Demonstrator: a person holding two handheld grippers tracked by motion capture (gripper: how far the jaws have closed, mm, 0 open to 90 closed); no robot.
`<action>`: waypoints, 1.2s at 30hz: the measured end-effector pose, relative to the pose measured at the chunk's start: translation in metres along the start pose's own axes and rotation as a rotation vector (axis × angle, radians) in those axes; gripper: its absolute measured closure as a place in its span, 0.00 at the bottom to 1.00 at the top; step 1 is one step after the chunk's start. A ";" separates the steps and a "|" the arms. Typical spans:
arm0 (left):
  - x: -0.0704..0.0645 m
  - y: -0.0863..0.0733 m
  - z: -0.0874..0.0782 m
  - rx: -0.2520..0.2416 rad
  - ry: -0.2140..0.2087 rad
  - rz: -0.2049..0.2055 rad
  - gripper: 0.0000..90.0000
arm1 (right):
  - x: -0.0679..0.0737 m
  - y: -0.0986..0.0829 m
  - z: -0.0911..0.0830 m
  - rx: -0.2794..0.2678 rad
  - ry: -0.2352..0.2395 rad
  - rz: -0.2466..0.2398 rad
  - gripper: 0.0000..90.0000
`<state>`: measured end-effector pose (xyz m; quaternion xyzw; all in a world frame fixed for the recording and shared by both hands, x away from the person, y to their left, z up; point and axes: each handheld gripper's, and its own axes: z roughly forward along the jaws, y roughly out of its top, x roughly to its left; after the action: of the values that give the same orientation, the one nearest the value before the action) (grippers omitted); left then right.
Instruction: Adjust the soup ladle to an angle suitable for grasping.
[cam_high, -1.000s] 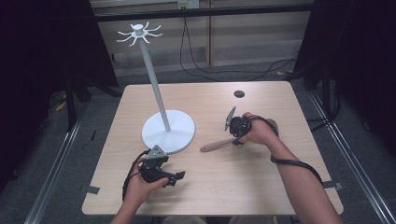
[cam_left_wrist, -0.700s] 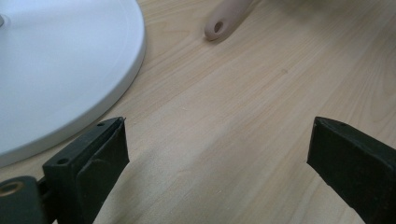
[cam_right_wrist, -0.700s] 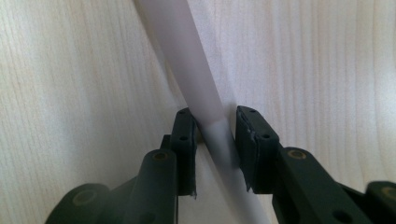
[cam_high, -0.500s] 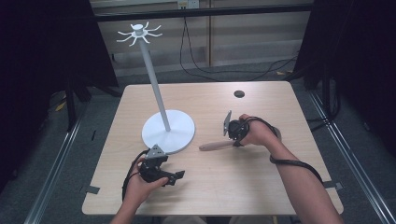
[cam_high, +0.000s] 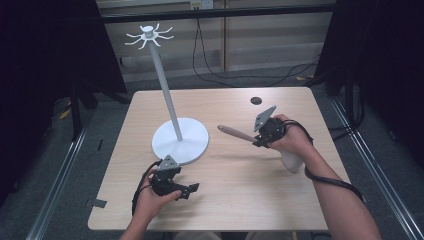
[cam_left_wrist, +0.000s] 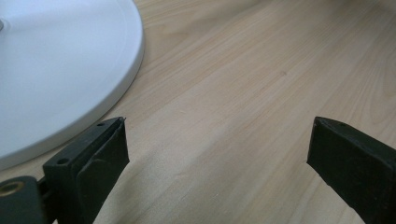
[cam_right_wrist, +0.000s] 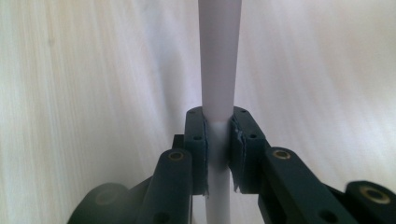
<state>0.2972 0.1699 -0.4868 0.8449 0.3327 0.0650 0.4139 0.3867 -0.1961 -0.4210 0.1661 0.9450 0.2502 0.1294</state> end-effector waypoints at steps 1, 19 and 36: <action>0.000 0.000 0.000 -0.001 0.000 -0.003 0.06 | 0.000 -0.002 -0.004 -0.027 0.003 0.017 0.88; -0.011 0.021 0.001 -0.138 -0.046 -0.058 0.04 | 0.011 -0.004 -0.049 -0.440 -0.066 0.269 0.88; -0.032 0.065 0.024 -0.276 -0.099 -0.078 0.03 | 0.040 0.021 -0.045 -0.554 -0.043 0.341 0.88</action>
<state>0.3149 0.1066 -0.4488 0.7686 0.3323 0.0522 0.5442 0.3410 -0.1832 -0.3785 0.2859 0.7965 0.5123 0.1459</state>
